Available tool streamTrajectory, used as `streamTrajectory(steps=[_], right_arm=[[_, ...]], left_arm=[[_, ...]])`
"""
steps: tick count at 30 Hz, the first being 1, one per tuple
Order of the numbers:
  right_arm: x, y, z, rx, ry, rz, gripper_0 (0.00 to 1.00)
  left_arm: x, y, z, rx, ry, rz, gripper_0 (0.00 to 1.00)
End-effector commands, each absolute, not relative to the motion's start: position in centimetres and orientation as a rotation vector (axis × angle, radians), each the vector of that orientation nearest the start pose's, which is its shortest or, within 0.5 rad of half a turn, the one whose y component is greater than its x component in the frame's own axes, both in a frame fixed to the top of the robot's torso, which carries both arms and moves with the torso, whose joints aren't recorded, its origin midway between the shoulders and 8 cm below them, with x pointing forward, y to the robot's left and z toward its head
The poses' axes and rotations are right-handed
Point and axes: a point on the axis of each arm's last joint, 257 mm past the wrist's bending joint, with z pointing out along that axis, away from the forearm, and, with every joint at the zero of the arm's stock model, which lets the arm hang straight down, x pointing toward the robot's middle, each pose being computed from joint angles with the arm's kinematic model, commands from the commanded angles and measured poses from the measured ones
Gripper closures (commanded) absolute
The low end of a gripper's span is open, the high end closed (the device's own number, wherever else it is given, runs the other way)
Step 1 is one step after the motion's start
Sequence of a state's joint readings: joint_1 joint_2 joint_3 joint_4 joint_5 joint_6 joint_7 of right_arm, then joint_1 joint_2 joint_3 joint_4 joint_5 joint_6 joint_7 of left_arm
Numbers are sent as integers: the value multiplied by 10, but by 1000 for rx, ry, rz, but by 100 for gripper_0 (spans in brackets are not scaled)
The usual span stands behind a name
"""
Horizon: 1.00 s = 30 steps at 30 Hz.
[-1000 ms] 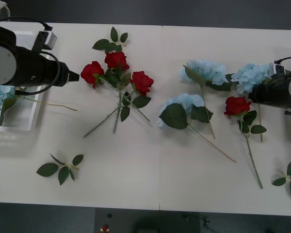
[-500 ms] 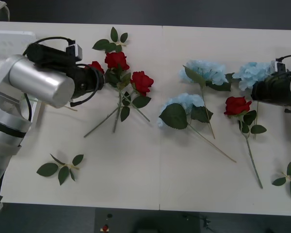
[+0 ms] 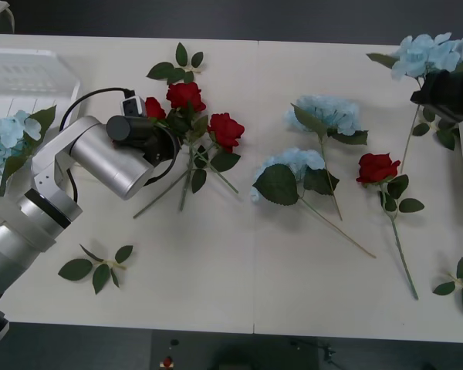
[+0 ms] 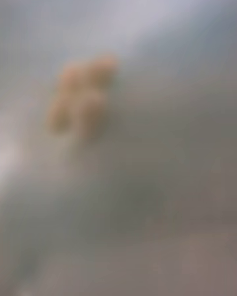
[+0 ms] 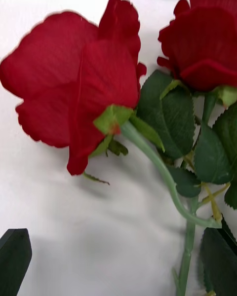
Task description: Put the red flowers into the right box and the blue flowers into the left box
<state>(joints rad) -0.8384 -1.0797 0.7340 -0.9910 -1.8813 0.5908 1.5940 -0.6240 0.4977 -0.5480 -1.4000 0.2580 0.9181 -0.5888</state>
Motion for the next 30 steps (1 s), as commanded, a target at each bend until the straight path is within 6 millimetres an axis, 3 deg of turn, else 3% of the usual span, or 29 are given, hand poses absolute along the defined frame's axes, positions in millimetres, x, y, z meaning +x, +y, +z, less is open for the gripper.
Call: streamTrajectory(steps=[1,4,8,14,18,23,27,30], right_arm=[[622,-350,-90,102,2118,679,100],[597,-331,-62,-25,2082,815,100],[569,-307,-33,-223,1998,926,100],[534,-262,-18,-497,1840,990,100],[517,-224,-17,-638,1721,1014,100],[506,-183,-24,-755,1605,1047,100],[502,-160,-27,-774,1553,1093,100],[497,-144,-24,-769,1522,1146,100]], left_arm=[[625,160,-221,-268,2183,-279,0],[630,155,-210,-263,2169,-289,0],[635,158,-210,-267,2174,-273,0],[628,147,-196,-184,2174,-319,0],[608,157,-179,-98,2194,-395,0],[572,187,-156,15,2267,-473,0],[544,205,-138,226,2295,-511,0],[522,202,-127,418,2249,-626,0]])
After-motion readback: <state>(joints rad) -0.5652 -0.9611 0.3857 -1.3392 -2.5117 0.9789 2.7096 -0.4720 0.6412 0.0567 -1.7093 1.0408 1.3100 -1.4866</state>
